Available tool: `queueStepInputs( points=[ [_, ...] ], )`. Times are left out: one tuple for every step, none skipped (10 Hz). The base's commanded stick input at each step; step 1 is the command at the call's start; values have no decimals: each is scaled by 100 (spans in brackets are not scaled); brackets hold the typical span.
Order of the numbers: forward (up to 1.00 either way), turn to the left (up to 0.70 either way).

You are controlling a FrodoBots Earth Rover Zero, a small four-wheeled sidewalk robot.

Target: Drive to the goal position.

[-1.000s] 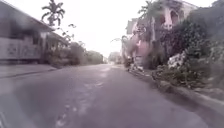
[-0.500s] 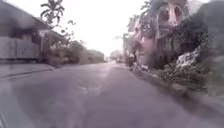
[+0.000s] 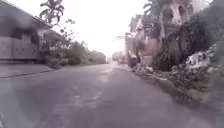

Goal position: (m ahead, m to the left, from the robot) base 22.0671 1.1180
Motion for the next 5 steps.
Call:
queueStepInputs(
  points=[
    [100, 0],
    [100, 0],
    [100, 0],
    [100, 0],
    [100, 0]
  ],
)
